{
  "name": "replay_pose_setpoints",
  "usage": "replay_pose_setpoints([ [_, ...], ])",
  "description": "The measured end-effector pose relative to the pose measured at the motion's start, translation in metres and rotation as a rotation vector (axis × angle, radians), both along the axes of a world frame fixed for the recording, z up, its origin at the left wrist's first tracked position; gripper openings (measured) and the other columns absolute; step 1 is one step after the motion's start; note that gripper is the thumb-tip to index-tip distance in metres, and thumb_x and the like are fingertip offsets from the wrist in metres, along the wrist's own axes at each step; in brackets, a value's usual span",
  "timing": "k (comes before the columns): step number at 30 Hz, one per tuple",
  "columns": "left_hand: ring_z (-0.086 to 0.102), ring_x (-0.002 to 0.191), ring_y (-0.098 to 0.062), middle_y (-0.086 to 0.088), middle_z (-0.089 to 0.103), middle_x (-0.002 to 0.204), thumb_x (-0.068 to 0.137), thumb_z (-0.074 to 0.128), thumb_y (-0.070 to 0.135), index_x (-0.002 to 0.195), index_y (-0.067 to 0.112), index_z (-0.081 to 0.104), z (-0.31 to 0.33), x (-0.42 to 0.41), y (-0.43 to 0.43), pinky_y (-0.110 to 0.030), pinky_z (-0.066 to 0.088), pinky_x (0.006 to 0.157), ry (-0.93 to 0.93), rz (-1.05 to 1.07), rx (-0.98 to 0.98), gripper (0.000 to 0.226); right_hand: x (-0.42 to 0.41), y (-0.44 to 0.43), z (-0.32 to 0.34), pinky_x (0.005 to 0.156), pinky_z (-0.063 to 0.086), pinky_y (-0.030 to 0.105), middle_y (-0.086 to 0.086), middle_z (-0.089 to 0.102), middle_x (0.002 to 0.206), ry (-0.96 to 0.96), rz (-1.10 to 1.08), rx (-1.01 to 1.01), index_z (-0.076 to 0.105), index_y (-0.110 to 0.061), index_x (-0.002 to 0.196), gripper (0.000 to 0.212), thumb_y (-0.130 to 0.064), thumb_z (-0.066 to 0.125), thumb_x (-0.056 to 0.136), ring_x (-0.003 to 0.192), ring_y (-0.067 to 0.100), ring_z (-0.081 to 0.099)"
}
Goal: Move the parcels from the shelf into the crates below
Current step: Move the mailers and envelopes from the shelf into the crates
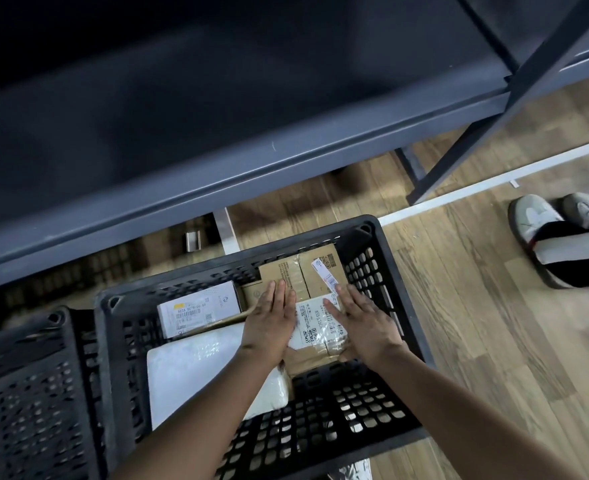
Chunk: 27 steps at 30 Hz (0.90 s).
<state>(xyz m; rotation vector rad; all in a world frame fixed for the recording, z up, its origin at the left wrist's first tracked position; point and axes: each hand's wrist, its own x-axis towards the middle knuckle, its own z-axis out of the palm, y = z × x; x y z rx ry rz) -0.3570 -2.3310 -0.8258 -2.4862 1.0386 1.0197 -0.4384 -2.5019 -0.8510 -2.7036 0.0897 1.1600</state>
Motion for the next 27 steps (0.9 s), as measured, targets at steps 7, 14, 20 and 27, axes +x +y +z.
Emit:
replay_pose_setpoints([
  [7, -0.027, 0.14, -0.03, -0.016, -0.03, 0.151, 0.079, 0.057, 0.061, 0.145, 0.005, -0.021, -0.01, 0.004, 0.008, -0.038, -0.014, 0.114, 0.024, -0.053, 0.047, 0.117, 0.0, 0.001, 0.005, 0.12, 0.004, 0.034, -0.005, -0.045, 0.139, 0.013, 0.057, -0.046, -0.03, -0.036, 0.138, 0.105, -0.028, 0.062, 0.089, 0.14, 0.015, -0.028],
  [14, -0.008, 0.147, -0.021, -0.005, -0.013, 0.159, 0.096, 0.048, 0.035, 0.152, 0.015, -0.003, 0.027, 0.016, 0.003, -0.034, 0.005, 0.119, 0.046, 0.104, -0.077, 0.078, 0.014, 0.001, 0.044, 0.116, -0.011, 0.034, 0.004, -0.018, 0.158, 0.014, 0.115, -0.026, -0.013, -0.022, 0.15, 0.081, -0.049, 0.041, 0.095, 0.146, 0.02, -0.013],
  [20, 0.033, 0.136, -0.017, 0.009, 0.023, 0.154, 0.098, 0.041, 0.02, 0.15, 0.031, 0.02, 0.114, 0.004, 0.022, -0.03, 0.04, 0.1, 0.045, 0.218, -0.28, 0.057, 0.011, 0.015, 0.138, 0.118, 0.002, 0.03, 0.007, 0.002, 0.16, -0.129, 0.05, 0.113, 0.01, -0.015, 0.152, 0.062, -0.038, 0.037, 0.1, 0.148, 0.021, 0.003],
  [27, 0.053, 0.117, -0.024, -0.002, 0.052, 0.133, 0.098, 0.038, 0.026, 0.136, 0.022, 0.04, 0.273, -0.016, 0.048, -0.035, 0.047, 0.081, -0.029, 0.196, -0.23, 0.039, 0.02, 0.043, 0.328, 0.114, 0.022, 0.031, 0.001, 0.011, 0.159, -0.314, 0.086, 0.202, 0.021, -0.019, 0.15, 0.055, -0.033, 0.039, 0.101, 0.146, 0.019, 0.016],
])
